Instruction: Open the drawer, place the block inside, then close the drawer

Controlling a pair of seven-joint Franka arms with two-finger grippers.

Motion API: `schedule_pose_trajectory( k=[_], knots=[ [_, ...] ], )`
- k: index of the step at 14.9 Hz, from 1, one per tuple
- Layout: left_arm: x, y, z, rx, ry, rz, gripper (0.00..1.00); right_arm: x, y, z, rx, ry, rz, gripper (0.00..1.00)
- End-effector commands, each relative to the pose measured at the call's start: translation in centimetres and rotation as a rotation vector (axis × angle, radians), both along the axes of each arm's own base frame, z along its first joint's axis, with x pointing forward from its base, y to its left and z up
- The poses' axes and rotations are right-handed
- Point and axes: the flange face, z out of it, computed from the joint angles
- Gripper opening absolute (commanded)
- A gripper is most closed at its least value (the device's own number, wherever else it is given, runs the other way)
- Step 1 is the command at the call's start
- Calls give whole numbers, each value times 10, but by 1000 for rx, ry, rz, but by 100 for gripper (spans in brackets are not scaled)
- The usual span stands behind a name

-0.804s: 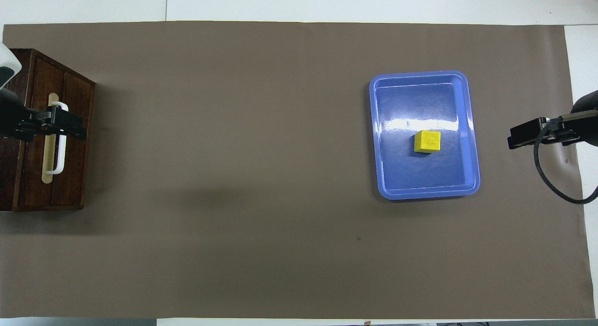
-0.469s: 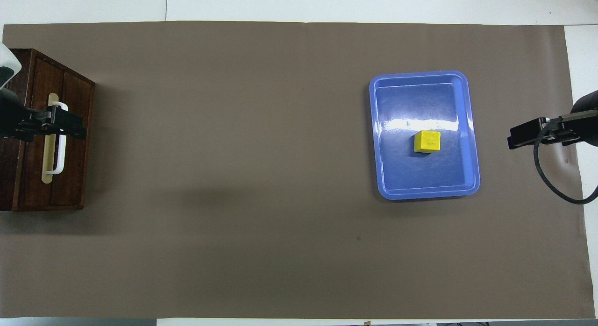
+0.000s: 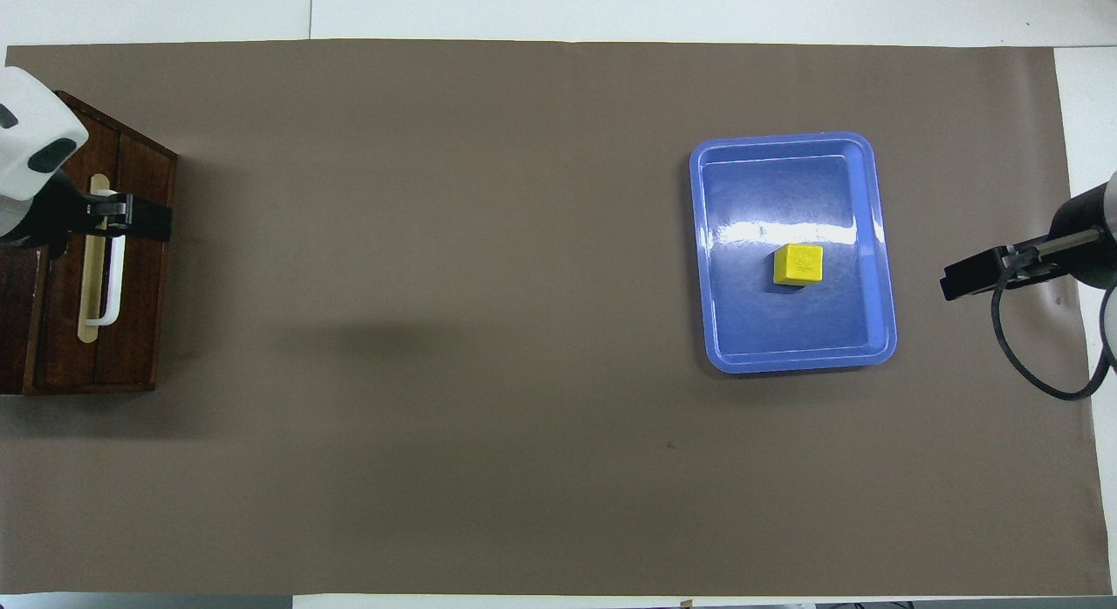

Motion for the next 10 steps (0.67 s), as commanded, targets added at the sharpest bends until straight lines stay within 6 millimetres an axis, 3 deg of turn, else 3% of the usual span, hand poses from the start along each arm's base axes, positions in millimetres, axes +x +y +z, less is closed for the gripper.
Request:
schedule_pose_trajectory(
  k=[1,4,8,10],
  knots=[
    [-4,2,-32,98,-41,-67,100,-37,-17,-39,25,-59,141,100],
    [10,3,-71,170,-26,-116,100,-40,-32,-79,127,-112,391,100],
    [14,10,-109,190,-20,-142,100,-22,-65,-141,293,-247,705,100],
    [11,25,-123,249,-31,-185,100,-14,-76,-170,352,-302,818,100]
  ],
)
